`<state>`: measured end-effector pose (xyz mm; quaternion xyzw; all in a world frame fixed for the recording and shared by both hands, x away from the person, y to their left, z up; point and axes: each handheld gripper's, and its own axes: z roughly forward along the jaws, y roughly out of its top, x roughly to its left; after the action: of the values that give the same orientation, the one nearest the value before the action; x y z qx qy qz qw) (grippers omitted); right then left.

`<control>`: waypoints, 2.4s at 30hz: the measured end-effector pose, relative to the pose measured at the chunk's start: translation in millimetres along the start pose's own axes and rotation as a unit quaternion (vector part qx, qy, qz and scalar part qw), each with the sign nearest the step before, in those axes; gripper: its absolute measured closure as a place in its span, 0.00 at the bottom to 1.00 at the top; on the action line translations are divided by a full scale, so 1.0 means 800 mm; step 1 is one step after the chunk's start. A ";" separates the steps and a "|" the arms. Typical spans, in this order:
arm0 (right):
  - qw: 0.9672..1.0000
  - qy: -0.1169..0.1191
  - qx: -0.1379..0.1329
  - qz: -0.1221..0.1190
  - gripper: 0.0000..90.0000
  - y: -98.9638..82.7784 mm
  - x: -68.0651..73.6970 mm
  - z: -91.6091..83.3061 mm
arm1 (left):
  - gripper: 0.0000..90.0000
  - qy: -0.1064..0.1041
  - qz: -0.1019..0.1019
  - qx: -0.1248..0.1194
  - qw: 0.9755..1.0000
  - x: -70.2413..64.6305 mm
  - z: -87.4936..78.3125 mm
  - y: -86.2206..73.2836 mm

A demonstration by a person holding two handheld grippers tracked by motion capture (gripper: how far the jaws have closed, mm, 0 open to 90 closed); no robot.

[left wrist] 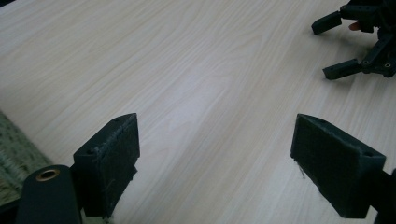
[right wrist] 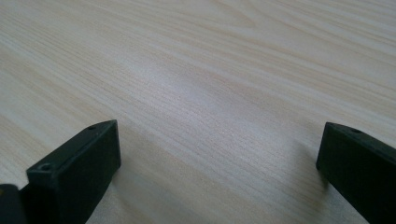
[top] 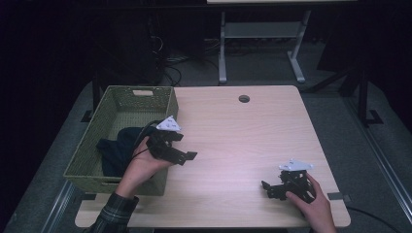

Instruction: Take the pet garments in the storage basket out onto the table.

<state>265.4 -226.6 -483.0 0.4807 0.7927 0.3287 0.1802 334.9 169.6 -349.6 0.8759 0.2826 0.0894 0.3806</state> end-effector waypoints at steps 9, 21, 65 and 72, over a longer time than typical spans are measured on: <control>1.000 -0.001 -0.001 -0.001 0.00 0.000 0.000 0.000 | 0.17 0.014 -0.013 -0.001 1.000 0.020 -0.021 -0.011; 1.000 0.000 -0.001 -0.002 0.00 0.000 0.000 0.000 | 0.17 0.043 -0.031 -0.015 0.998 0.045 -0.054 -0.027; 1.000 0.000 -0.001 -0.002 0.00 0.000 0.000 0.000 | 0.16 0.111 -0.071 0.102 0.986 0.134 -0.051 -0.122; 1.000 0.000 -0.001 -0.001 0.00 0.000 0.000 0.000 | 0.15 0.090 -0.064 0.142 0.984 0.134 -0.029 -0.125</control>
<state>265.5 -226.6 -483.0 0.4801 0.7926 0.3293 0.1812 371.7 299.1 -411.9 0.8896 0.3808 0.1022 0.2304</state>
